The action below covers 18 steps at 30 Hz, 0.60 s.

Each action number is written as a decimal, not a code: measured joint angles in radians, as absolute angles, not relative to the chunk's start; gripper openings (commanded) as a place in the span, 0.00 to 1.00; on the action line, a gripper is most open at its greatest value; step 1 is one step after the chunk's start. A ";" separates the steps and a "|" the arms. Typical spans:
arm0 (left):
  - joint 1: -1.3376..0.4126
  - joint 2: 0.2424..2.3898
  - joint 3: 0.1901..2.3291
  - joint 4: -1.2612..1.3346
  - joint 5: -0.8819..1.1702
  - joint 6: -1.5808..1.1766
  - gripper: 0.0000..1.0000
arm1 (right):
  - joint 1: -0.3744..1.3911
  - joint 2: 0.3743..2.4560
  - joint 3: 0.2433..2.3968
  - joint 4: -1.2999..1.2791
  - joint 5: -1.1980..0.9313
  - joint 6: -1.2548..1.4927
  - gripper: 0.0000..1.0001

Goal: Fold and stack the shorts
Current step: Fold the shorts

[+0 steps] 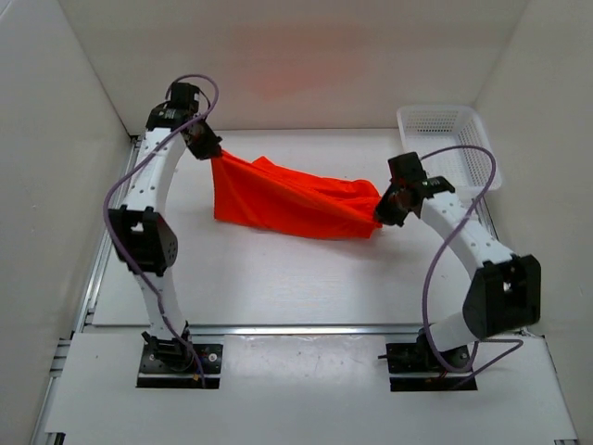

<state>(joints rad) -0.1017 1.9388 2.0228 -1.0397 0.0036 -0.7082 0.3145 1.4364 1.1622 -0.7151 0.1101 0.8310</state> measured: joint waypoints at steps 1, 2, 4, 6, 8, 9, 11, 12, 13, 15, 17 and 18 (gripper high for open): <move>-0.104 2.007 2.108 -1.057 0.007 -0.700 0.10 | 0.300 1.483 1.206 -0.715 0.113 0.822 0.01; -0.105 2.082 2.210 -1.061 0.017 -0.689 0.10 | 0.284 1.537 1.259 -0.719 0.113 0.811 0.01; -0.108 2.247 2.424 -1.059 0.040 -0.671 0.34 | 0.255 1.658 1.382 -0.715 0.120 0.790 0.29; -0.108 2.402 2.615 -1.029 0.063 -0.649 1.00 | 0.229 1.777 1.515 -0.719 0.131 0.771 0.72; -0.102 2.510 2.715 -0.993 0.089 -0.648 1.00 | 0.206 1.879 1.644 -0.724 0.144 0.744 0.87; -0.099 2.532 2.711 -0.983 0.096 -0.645 1.00 | 0.198 1.914 1.689 -0.723 0.149 0.735 0.92; -0.093 2.533 2.642 -0.968 0.098 -0.626 1.00 | 0.187 1.929 1.707 -0.714 0.160 0.718 0.94; -0.093 2.525 2.609 -0.965 0.096 -0.616 1.00 | 0.188 1.920 1.697 -0.715 0.164 0.713 0.94; -0.089 2.506 2.563 -0.958 0.093 -0.601 1.00 | 0.192 1.905 1.675 -0.707 0.168 0.709 0.94; -0.083 2.441 2.452 -0.954 0.088 -0.569 1.00 | 0.207 1.854 1.594 -0.684 0.175 0.703 0.94; -0.079 2.341 2.308 -0.937 0.084 -0.541 0.97 | 0.221 1.797 1.494 -0.681 0.173 0.699 0.92; -0.077 2.278 2.226 -0.942 0.081 -0.529 0.97 | 0.229 1.772 1.444 -0.677 0.169 0.699 0.92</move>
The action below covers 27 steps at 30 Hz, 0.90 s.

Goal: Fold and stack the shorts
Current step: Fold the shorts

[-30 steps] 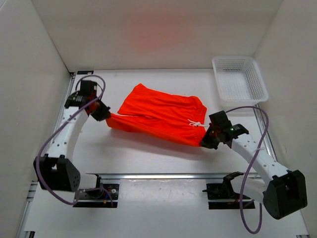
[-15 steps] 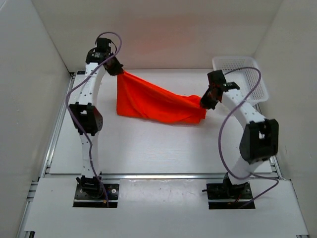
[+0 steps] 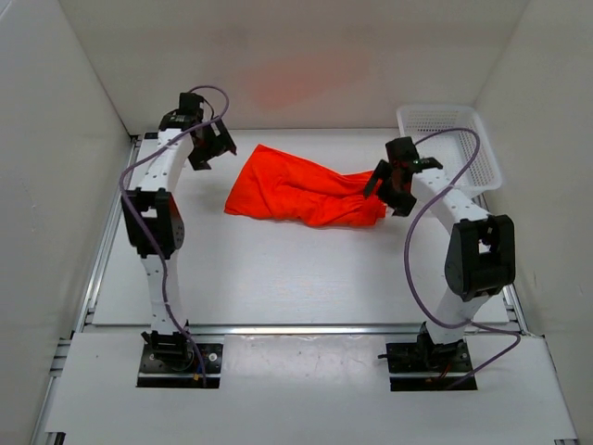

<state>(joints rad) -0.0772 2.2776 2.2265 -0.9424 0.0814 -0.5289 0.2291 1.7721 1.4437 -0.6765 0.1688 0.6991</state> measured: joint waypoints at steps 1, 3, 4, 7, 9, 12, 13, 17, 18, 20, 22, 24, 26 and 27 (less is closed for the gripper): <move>-0.076 2.215 2.142 -0.931 0.081 -0.518 0.97 | 0.237 1.748 1.392 -0.670 0.162 0.699 0.92; -0.076 2.102 1.995 -0.931 0.082 -0.508 0.97 | 0.244 1.713 1.308 -0.669 0.147 0.699 0.97; -0.078 2.059 1.937 -0.934 0.082 -0.506 0.97 | 0.245 1.697 1.265 -0.664 0.136 0.699 1.00; -0.089 2.004 1.805 -0.927 0.080 -0.505 1.00 | 0.244 1.684 1.211 -0.661 0.107 0.699 1.00; -0.098 2.016 1.737 -0.923 0.078 -0.507 1.00 | 0.239 1.684 1.206 -0.646 0.084 0.699 1.00; -0.107 2.078 1.697 -0.926 0.077 -0.511 1.00 | 0.232 1.686 1.206 -0.607 0.047 0.699 1.00; -0.109 2.103 1.695 -0.926 0.077 -0.513 1.00 | 0.228 1.691 1.206 -0.596 0.032 0.699 1.00; -0.110 2.179 1.702 -0.924 0.076 -0.518 1.00 | 0.185 1.745 1.221 -0.555 -0.024 0.703 1.00; -0.111 2.183 1.713 -0.929 0.079 -0.522 1.00 | 0.175 1.763 1.222 -0.543 -0.035 0.706 1.00; -0.110 2.188 1.729 -0.921 0.082 -0.524 0.97 | 0.161 1.795 1.223 -0.530 -0.045 0.712 1.00; -0.113 2.196 1.742 -0.914 0.087 -0.527 0.90 | 0.157 1.822 1.226 -0.521 -0.051 0.718 1.00; -0.117 2.211 1.758 -0.907 0.092 -0.537 0.74 | 0.160 1.840 1.237 -0.516 -0.056 0.726 0.98; -0.121 2.225 1.770 -0.910 0.094 -0.555 0.34 | 0.168 1.855 1.246 -0.500 -0.060 0.728 0.93; -0.123 2.230 1.773 -0.904 0.097 -0.558 0.19 | 0.171 1.861 1.250 -0.490 -0.061 0.730 0.83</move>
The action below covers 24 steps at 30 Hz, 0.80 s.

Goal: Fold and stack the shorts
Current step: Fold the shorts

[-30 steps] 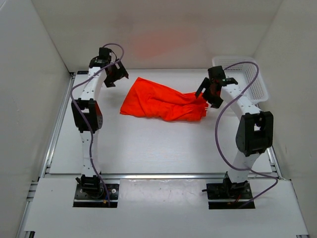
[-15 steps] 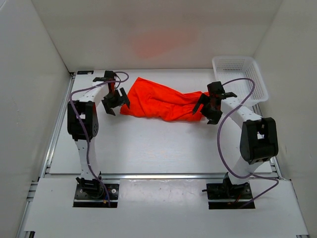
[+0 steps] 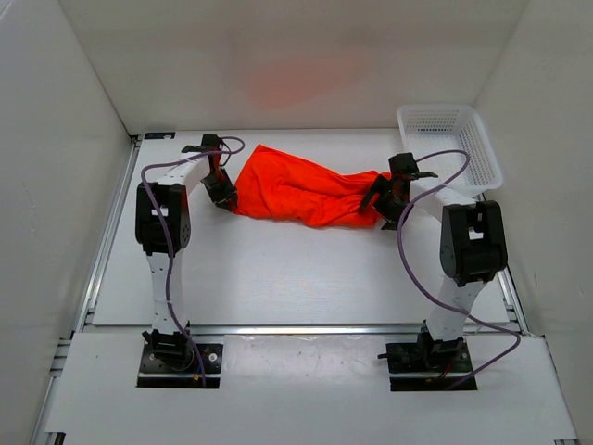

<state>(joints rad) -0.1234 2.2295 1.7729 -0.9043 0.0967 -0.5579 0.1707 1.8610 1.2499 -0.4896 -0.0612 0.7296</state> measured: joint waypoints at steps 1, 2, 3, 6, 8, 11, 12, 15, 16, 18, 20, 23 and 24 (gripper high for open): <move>-0.125 2.236 1.777 -0.902 0.099 -0.561 0.10 | 0.173 1.869 1.254 -0.482 -0.062 0.730 0.75; -0.126 2.245 1.783 -0.902 0.112 -0.561 0.10 | 0.175 1.877 1.259 -0.471 -0.067 0.730 0.58; -0.127 2.246 1.785 -0.900 0.117 -0.567 0.10 | 0.175 1.888 1.266 -0.463 -0.068 0.727 0.48; -0.127 2.246 1.786 -0.898 0.120 -0.573 0.10 | 0.175 1.921 1.283 -0.445 -0.071 0.737 0.11; -0.127 2.244 1.786 -0.898 0.116 -0.579 0.10 | 0.175 1.928 1.294 -0.445 -0.076 0.748 0.00; -0.115 2.228 1.775 -0.895 0.107 -0.584 0.10 | 0.180 1.934 1.323 -0.455 -0.074 0.750 0.00; -0.106 2.218 1.771 -0.899 0.108 -0.585 0.10 | 0.180 1.938 1.341 -0.466 -0.074 0.748 0.00; -0.052 2.164 1.765 -0.905 0.110 -0.583 0.10 | 0.188 1.939 1.408 -0.499 -0.074 0.735 0.00; -0.024 2.134 1.765 -0.908 0.115 -0.580 0.10 | 0.192 1.939 1.433 -0.506 -0.075 0.730 0.00; 0.027 2.073 1.765 -0.912 0.123 -0.577 0.10 | 0.202 1.939 1.478 -0.508 -0.079 0.722 0.00; 0.065 2.001 1.752 -0.906 0.133 -0.573 0.10 | 0.219 1.934 1.497 -0.507 -0.085 0.716 0.00; 0.097 1.872 1.665 -0.897 0.134 -0.564 0.10 | 0.256 1.909 1.491 -0.524 -0.093 0.700 0.00; 0.099 1.831 1.620 -0.897 0.131 -0.561 0.10 | 0.266 1.890 1.473 -0.524 -0.091 0.695 0.00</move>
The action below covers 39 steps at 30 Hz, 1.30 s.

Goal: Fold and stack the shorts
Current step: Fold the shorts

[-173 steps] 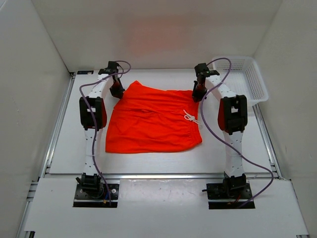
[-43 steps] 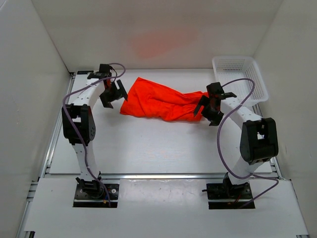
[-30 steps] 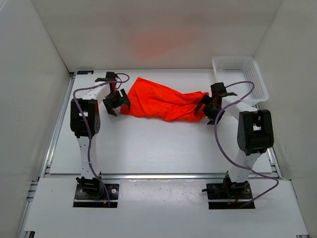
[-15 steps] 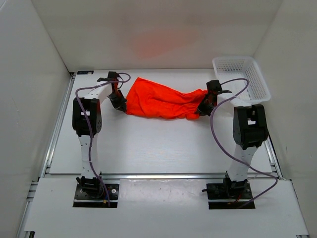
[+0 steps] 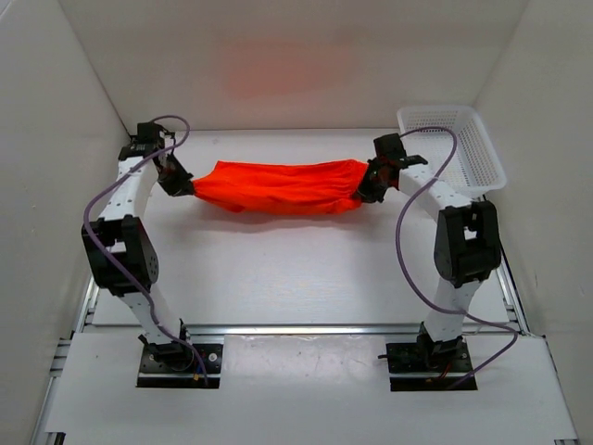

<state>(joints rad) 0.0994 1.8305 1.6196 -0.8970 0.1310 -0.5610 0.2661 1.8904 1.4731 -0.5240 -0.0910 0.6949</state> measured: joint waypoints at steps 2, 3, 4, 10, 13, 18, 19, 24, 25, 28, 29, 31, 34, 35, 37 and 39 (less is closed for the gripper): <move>0.100 1.757 1.507 -0.886 0.125 -0.556 0.10 | 0.278 1.837 1.401 -0.522 -0.082 0.687 0.00; 0.100 1.726 1.443 -0.887 0.122 -0.554 0.10 | 0.283 1.799 1.346 -0.522 -0.078 0.684 0.00; 0.097 1.699 1.375 -0.884 0.120 -0.553 0.10 | 0.286 1.764 1.295 -0.529 -0.074 0.681 0.01; 0.097 1.575 1.044 -0.922 0.103 -0.551 0.97 | 0.348 1.567 0.963 -0.575 -0.036 0.680 0.91; 0.097 1.542 1.020 -0.938 0.093 -0.550 1.00 | 0.371 1.493 0.899 -0.642 -0.002 0.677 0.94; 0.079 1.507 1.137 -0.966 0.074 -0.545 0.93 | 0.408 1.368 0.991 -0.752 0.113 0.643 0.59; 0.066 1.507 1.176 -0.961 0.073 -0.542 0.91 | 0.412 1.359 1.030 -0.760 0.131 0.628 0.43; -0.006 1.536 1.340 -0.948 0.084 -0.514 0.82 | 0.419 1.406 1.208 -0.757 0.150 0.574 0.03; -0.018 1.551 1.356 -0.944 0.091 -0.510 0.82 | 0.419 1.438 1.243 -0.756 0.144 0.565 0.03; -0.038 1.602 1.368 -0.942 0.098 -0.504 0.82 | 0.419 1.533 1.311 -0.744 0.115 0.539 0.03; -0.042 1.623 1.368 -0.945 0.099 -0.501 0.82 | 0.419 1.569 1.333 -0.746 0.112 0.532 0.01; -0.047 1.655 1.368 -0.950 0.099 -0.500 0.82 | 0.415 1.650 1.374 -0.741 0.110 0.516 0.00; -0.054 1.679 1.368 -0.960 0.097 -0.497 0.82 | 0.389 1.786 1.425 -0.725 0.120 0.494 0.00; -0.056 1.679 1.368 -0.962 0.097 -0.497 0.83 | 0.375 1.839 1.441 -0.723 0.128 0.489 0.00; -0.057 1.679 1.368 -0.962 0.096 -0.497 0.83 | 0.360 1.908 1.458 -0.716 0.149 0.485 0.00; -0.059 1.679 1.367 -0.964 0.093 -0.494 0.84 | 0.347 1.973 1.475 -0.711 0.173 0.482 0.00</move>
<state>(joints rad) -0.0593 1.6794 1.3674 -0.9642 0.0925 -0.4942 0.3473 1.9728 1.4750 -0.7109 0.1730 0.4824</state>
